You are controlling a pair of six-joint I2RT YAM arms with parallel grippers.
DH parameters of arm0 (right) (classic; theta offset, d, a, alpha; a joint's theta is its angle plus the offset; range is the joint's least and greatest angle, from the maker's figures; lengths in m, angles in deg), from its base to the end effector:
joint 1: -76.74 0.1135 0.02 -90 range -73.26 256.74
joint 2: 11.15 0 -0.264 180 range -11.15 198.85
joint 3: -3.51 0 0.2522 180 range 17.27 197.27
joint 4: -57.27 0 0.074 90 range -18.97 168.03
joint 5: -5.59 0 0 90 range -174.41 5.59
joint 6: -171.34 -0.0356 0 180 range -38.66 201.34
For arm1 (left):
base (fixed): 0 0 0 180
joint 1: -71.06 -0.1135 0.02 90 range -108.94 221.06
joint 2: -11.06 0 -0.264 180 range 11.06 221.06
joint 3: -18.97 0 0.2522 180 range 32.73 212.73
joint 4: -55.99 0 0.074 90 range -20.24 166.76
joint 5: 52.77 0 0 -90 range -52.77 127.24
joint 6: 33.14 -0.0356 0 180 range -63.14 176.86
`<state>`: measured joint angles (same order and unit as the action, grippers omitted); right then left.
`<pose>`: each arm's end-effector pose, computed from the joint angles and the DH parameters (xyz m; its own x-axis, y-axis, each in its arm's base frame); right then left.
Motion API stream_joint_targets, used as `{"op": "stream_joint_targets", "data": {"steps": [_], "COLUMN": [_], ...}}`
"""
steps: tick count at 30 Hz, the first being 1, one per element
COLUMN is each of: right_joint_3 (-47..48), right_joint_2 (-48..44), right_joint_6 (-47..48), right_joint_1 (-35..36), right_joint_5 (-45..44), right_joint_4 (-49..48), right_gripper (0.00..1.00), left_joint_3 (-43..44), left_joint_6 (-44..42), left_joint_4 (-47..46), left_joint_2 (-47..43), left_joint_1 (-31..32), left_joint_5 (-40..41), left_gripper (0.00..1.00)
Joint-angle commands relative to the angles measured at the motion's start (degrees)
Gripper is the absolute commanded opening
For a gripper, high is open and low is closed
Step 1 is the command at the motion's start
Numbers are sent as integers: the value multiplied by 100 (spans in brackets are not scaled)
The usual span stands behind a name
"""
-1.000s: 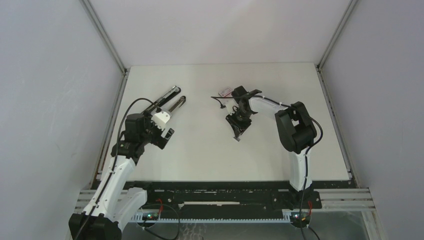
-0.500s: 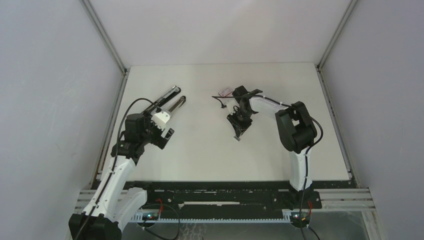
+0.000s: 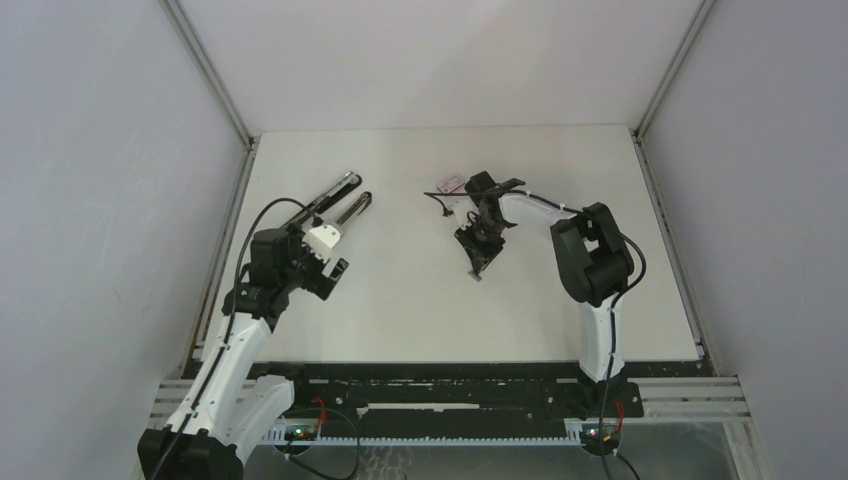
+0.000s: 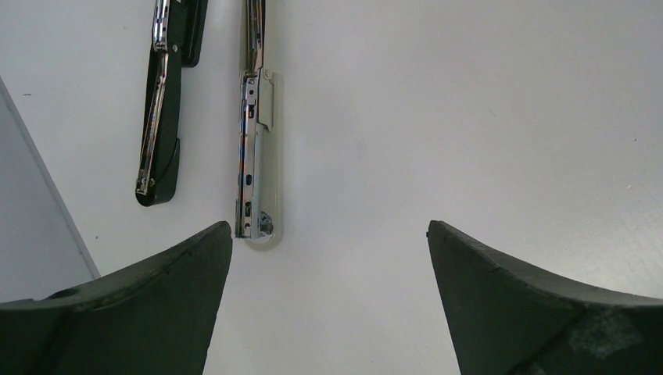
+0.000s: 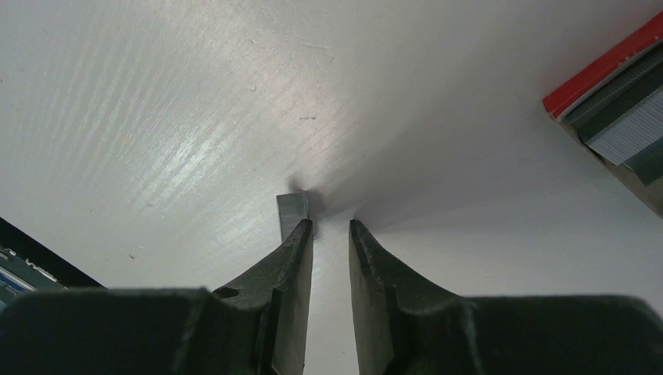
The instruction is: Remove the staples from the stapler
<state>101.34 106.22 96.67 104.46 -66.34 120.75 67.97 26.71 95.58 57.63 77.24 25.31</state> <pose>0.3420 0.1922 0.1565 -0.7217 -0.6631 -0.1986 -0.6910 0.6727 0.2648 0.1754 -0.0264 0.2502 -0.3842 0.5359 -0.7518 0.5342 0.7932 0.2924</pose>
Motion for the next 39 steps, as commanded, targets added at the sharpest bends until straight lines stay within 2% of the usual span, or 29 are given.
{"op": "stream_joint_targets", "data": {"steps": [1,4,12,16,19,28,39], "right_joint_3": [-58,-58,-47,-58,-62,-23,89], "right_joint_2": [207,270,374,392,385,549,938], "right_joint_6": [55,74,67,81,89,8,-28], "right_joint_1": [-39,-33,-34,-46,-51,-173,-505], "right_joint_5": [-169,-174,-250,-294,-277,-221,388], "right_joint_4": [15,18,35,24,31,118,337], "right_gripper": [22,18,17,14,17,16,13], "left_joint_3": [-88,-88,-88,-79,-79,-62,-69], "left_joint_6": [-70,-70,-61,-62,-53,-46,-35], "left_joint_4": [-157,-157,-159,-141,-140,-122,-122], "left_joint_2": [-89,-97,-130,-143,-154,-161,-170], "left_joint_1": [-29,-31,-33,-29,-29,-34,-29], "left_joint_5": [15,12,3,5,0,-8,-12], "left_gripper": [100,100,100,100,100,100,100]}}
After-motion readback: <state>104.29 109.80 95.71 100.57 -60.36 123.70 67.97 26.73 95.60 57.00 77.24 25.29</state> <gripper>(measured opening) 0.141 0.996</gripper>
